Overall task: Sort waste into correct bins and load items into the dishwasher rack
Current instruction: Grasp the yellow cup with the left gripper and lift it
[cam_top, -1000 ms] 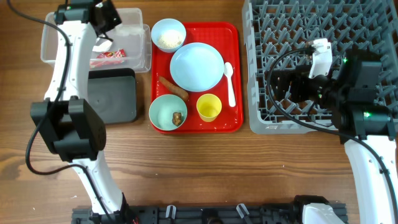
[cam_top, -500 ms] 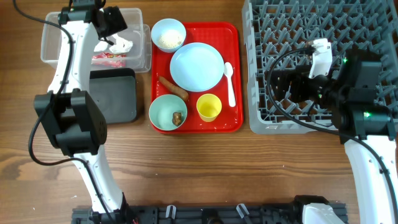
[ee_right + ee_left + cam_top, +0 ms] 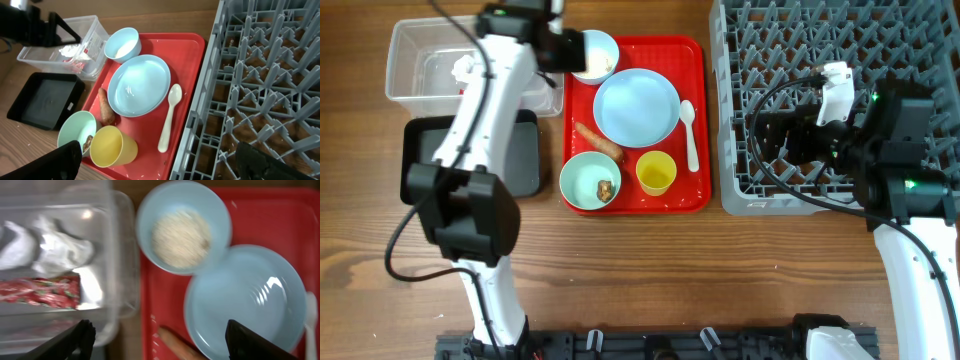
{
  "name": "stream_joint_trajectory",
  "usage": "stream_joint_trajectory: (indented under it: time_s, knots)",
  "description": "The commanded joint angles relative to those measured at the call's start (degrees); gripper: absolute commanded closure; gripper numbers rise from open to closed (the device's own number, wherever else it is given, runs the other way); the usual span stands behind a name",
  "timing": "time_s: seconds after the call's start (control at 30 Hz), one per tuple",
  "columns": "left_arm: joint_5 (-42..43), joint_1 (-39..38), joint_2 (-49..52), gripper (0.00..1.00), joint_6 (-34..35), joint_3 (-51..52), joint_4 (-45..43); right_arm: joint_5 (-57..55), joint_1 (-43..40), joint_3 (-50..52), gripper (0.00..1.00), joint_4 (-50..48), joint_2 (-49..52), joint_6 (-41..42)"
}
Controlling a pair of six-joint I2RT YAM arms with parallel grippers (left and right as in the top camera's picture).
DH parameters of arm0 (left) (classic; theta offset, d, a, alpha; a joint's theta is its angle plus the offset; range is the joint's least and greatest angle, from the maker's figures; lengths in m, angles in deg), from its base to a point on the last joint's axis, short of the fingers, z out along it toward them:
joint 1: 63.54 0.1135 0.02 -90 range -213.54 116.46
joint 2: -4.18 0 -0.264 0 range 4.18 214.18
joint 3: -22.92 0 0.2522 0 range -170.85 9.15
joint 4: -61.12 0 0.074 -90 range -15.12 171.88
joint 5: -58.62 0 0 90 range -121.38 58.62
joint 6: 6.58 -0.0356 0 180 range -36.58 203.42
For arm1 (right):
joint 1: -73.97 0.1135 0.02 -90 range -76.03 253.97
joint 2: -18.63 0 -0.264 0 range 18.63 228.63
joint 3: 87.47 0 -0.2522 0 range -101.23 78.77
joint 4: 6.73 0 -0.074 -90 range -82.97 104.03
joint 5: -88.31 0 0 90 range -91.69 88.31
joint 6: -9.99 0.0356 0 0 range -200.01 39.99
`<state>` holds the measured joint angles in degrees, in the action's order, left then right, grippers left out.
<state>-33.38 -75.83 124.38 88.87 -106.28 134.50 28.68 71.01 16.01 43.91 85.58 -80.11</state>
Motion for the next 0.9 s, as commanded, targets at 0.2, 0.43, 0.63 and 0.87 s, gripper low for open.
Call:
stream_joint_trajectory:
  time_s: [0.2,0.43,0.63,0.87]
  knots:
    - [8.79,-8.46,-1.05,0.3,1.66,0.04,8.59,-0.55,-0.11,-1.31,0.0,0.04,0.46,0.28]
    - [10.56,-13.25,-1.05,0.33,7.54,0.35,20.11,-0.55,-0.13,-1.31,0.0,0.07,0.46,0.7]
    - [13.29,-17.11,-1.05,0.33,9.92,4.44,21.16,-0.55,-0.13,-1.31,0.0,0.09,0.46,0.72]
    - [13.31,-19.1,-1.05,0.34,12.24,12.9,13.55,-0.55,-0.11,-1.31,0.01,0.22,0.46,0.72]
